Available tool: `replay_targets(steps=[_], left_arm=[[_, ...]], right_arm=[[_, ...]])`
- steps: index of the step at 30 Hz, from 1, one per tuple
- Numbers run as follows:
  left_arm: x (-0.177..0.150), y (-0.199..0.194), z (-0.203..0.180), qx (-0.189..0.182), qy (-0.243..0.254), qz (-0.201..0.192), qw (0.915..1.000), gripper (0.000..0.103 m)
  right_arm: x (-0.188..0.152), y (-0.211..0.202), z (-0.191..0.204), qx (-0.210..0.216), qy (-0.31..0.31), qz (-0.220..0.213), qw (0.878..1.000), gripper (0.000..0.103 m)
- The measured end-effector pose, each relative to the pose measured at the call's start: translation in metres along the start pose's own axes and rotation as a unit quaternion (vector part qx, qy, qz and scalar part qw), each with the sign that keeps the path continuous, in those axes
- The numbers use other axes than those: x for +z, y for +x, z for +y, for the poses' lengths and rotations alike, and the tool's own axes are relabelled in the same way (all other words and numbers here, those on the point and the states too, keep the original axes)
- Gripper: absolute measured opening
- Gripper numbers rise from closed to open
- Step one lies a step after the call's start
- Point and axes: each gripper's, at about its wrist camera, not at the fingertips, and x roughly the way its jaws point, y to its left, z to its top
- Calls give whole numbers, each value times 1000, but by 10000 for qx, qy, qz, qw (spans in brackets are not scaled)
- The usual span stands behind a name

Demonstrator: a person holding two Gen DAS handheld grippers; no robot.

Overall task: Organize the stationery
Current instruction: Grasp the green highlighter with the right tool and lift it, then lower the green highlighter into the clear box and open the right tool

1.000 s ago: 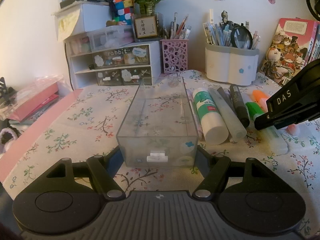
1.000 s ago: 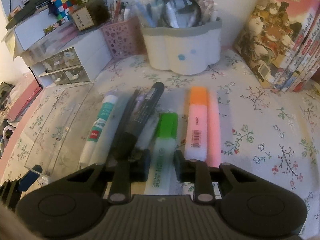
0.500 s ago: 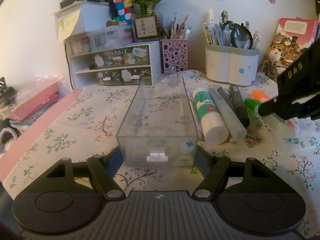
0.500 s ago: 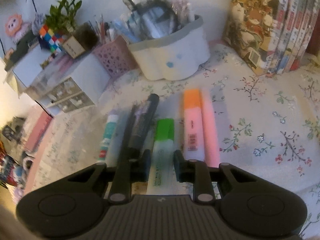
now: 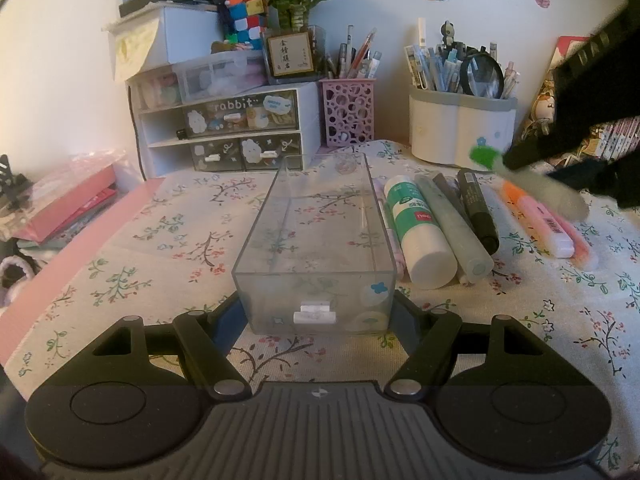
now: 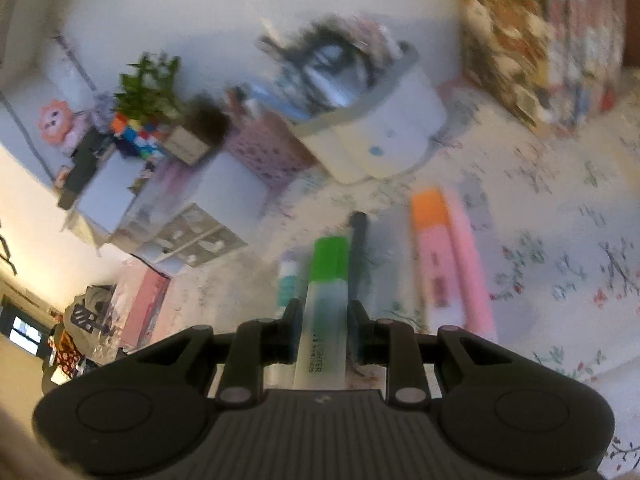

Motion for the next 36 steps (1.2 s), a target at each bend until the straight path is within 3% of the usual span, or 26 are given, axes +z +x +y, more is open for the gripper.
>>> replay_targets(steps=[11,17,23,27,29,36], left_arm=[[0,-1,-2,19,26,5,10000,73],[0,-1,-2,28,44,2,10000,73],[1,0,-1,17,40,19,10000,73],[2,0,0,-14,43,32,10000,73],[1,0,-1,0,65,23,10000,73],[1,0,-1,-11,65,25,10000,73]], right_arm=[[-8,24,59,497,-559,330,9967,21],[-14,42,80,69,-850,284,9959,22],[-16,54,102,117,-1079,356,9935,22],[-16,70,103,4,-1044,652,9924,22],[-17,72,100,140,-1067,841,9906,23],[-13,56,78,307,-857,751,9930,23]])
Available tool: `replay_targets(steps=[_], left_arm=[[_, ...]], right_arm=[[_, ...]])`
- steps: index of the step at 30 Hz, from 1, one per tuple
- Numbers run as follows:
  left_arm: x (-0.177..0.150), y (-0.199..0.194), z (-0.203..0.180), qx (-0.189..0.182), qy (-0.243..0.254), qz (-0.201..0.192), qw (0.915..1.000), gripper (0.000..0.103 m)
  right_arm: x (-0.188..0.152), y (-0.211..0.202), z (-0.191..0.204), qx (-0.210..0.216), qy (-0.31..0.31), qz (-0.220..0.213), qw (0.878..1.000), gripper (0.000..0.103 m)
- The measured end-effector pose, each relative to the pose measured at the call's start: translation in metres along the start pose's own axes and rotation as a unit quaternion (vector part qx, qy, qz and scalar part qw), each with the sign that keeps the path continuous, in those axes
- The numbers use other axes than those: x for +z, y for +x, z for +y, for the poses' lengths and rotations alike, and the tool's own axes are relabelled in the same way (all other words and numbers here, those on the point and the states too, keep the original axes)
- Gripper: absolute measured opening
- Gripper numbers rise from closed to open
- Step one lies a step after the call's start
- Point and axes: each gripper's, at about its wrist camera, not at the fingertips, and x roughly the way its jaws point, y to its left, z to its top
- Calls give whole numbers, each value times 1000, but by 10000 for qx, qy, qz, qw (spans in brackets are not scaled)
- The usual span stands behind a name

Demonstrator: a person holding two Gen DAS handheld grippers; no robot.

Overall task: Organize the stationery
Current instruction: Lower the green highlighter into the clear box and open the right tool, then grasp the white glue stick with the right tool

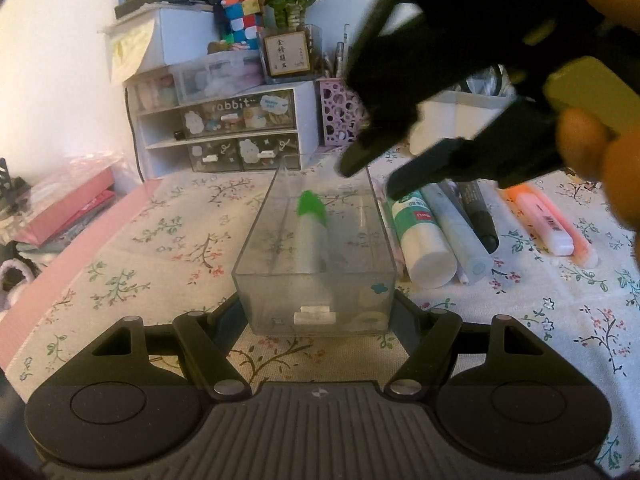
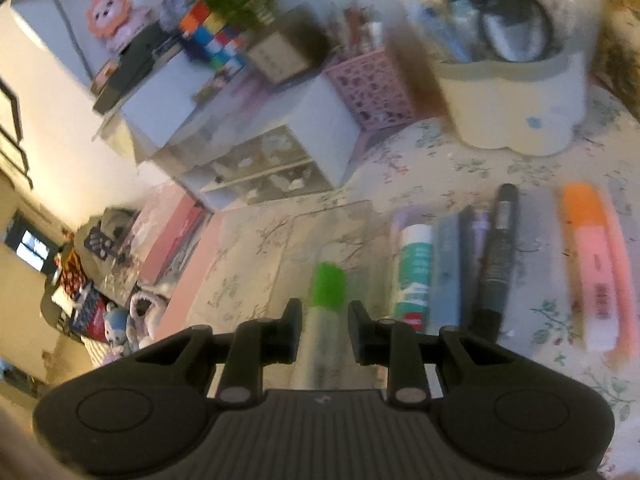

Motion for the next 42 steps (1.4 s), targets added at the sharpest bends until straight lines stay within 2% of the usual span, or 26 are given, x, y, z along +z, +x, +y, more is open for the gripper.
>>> replay_targets(steps=[2,6,7,10,14,15,17,21,24,26,27,31,42], left_arm=[[0,0,1,-15,-3,2,10000,73],[0,0,1,-13,-1,2,10000,73],[0,0,0,-11,-4,-2,10000,73],[0,0,-1,-2,2,1,10000,73],[0,1,0,-10,0,4,10000,73],[0,0,0,-12,-3,9,10000,73],[1,1,0,-17,-8,12,10000,73],[0,0,-1,5,-5,-20,10000,73],[-1,0,-2,17,-15,-22,10000,73],[-1,0,-1,30,-42,-19,10000,73],[-1,0,0,55,-67,-16,10000,73],[-1,-2,1,81,-97,-21,9999,73],[-2,-2,3,78,-96,-14,9999,73]], right_arm=[[1,-5,-10,8,86,-99,9999,23],[1,-8,-28,-347,108,-203,9991,23],[0,-8,-31,-291,69,-218,9993,23],[0,-9,-23,-318,-222,-199,9990,23],[3,-3,-7,-79,-641,-155,9978,23],[4,3,-6,-186,-694,-57,9974,23],[3,8,-12,-474,-668,-78,9966,22],[2,3,-31,-254,-325,-74,9991,12],[1,4,-26,-425,-604,-77,9972,10],[1,7,-19,-687,-800,-9,9944,11],[1,10,-16,-776,-913,66,9928,15],[3,16,-9,-958,-1064,163,9896,19],[15,38,4,-1098,-1566,488,9803,26]])
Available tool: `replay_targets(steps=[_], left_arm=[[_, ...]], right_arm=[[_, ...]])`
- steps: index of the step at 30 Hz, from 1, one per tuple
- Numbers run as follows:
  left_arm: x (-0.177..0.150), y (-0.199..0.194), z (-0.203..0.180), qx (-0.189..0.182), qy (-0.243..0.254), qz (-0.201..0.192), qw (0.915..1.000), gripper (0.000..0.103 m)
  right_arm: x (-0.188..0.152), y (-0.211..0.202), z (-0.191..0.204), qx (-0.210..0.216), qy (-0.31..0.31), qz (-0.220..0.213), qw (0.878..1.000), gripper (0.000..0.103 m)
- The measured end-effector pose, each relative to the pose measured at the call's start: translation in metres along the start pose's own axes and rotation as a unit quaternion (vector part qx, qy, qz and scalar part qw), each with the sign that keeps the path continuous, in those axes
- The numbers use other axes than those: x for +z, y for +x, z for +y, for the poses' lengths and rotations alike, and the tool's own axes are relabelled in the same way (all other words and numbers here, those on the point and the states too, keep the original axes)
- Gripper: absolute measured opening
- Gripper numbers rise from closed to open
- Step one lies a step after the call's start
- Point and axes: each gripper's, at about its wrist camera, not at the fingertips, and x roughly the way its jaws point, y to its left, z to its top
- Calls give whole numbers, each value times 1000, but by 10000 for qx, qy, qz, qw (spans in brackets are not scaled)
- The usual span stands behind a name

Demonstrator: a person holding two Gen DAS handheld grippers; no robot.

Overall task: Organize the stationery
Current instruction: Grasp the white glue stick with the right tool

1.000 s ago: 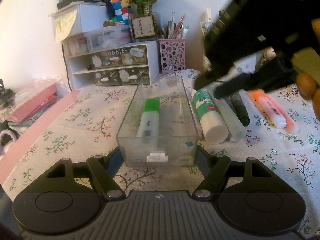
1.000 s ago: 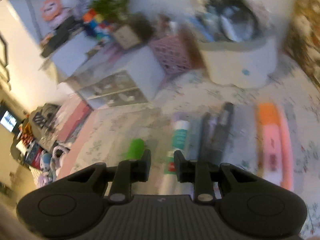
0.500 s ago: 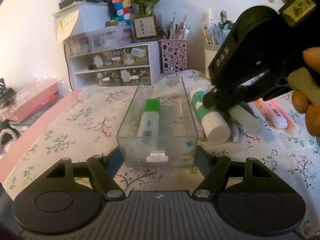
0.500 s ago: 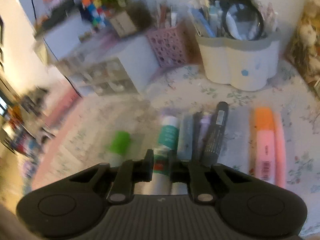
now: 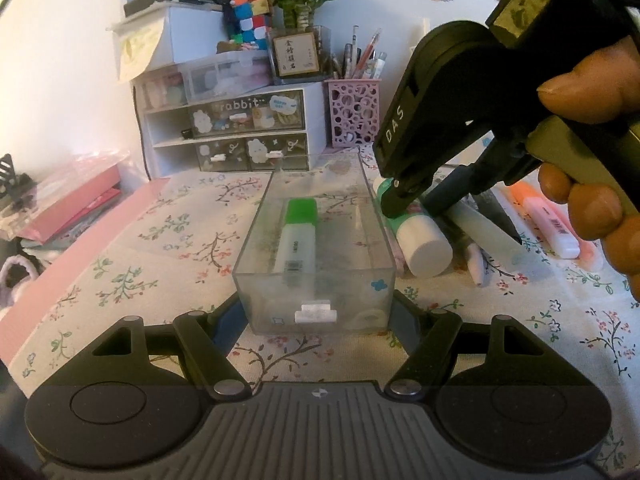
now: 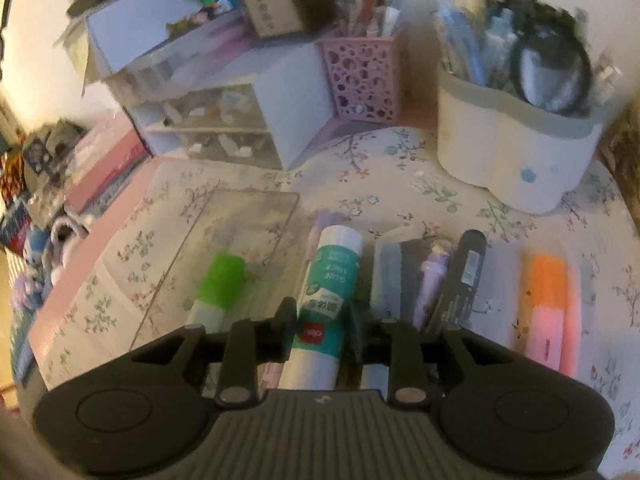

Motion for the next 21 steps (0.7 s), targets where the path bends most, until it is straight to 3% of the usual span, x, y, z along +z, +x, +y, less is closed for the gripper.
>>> replay_targets(steps=[8,10,13,21], left_arm=[[0,0,3,81,-13,-15,10000,73],[0,1,8,38,-58,4,10000,73],[-1,0,7,36,-17,-31,10000,73],[-2,1,6,29,-5,-52,10000,73]], right_arm=[[4,11,13,-43,-354,172,9992,31],[5,17,6,110,-48,198,9997,36],[1,15,-4,253,309,103,9991,27],[-17,4,-28,749,1105,-34,9910,27]])
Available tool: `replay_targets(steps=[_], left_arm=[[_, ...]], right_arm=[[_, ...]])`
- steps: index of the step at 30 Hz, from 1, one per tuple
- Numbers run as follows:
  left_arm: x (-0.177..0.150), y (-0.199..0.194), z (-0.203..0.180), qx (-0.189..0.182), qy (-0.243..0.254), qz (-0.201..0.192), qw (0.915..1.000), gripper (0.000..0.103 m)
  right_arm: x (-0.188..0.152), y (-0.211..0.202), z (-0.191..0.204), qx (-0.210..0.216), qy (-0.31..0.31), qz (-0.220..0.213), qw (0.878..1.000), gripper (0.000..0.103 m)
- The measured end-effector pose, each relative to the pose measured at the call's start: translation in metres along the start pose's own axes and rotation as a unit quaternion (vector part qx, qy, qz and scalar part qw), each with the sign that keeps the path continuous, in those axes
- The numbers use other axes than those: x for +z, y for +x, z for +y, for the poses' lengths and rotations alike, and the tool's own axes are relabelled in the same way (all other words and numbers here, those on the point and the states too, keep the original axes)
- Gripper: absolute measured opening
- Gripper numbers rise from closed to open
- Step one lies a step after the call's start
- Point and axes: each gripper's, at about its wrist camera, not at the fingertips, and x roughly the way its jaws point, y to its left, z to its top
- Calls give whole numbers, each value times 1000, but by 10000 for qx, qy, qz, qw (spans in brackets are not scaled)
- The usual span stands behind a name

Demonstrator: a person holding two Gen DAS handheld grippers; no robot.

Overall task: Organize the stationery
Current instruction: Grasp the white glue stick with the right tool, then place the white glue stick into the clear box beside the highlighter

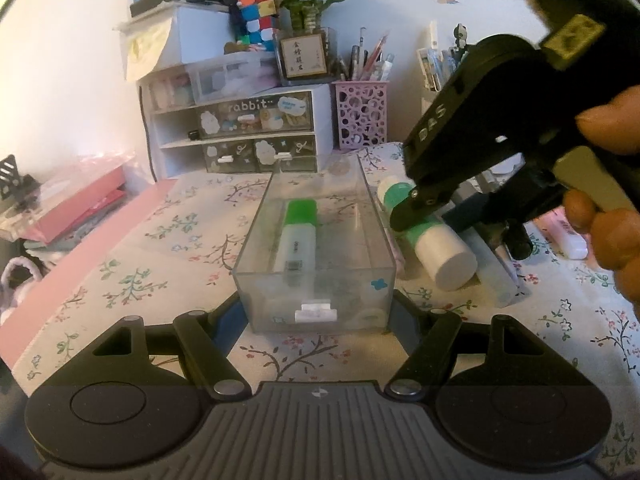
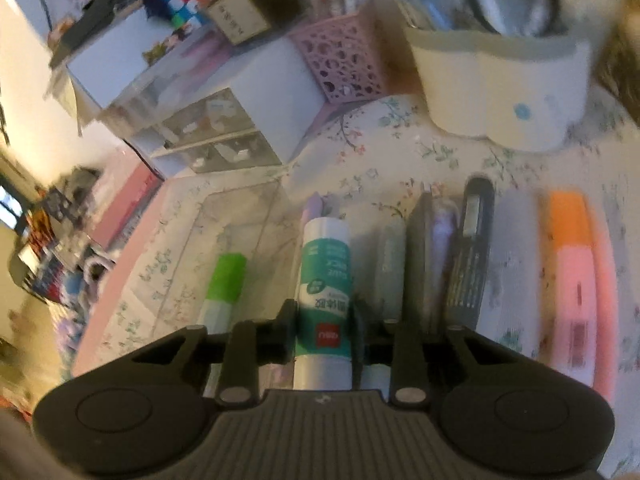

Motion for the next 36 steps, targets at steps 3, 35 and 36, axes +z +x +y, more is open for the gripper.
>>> replay_targets(steps=[3,35,36], left_arm=[[1,1,1,-10,-31,10,10000,73],[-1,-1,-8,-47,14,-14,10000,73],[-1,-1,-9,-47,14,-17,10000,73]], right_arm=[[-5,-6,-6,170,231,-92,9995,27],[-5,-35,15,808,809,-390,9927,27],[-5,-35,16,801,780,-356,9931,27]])
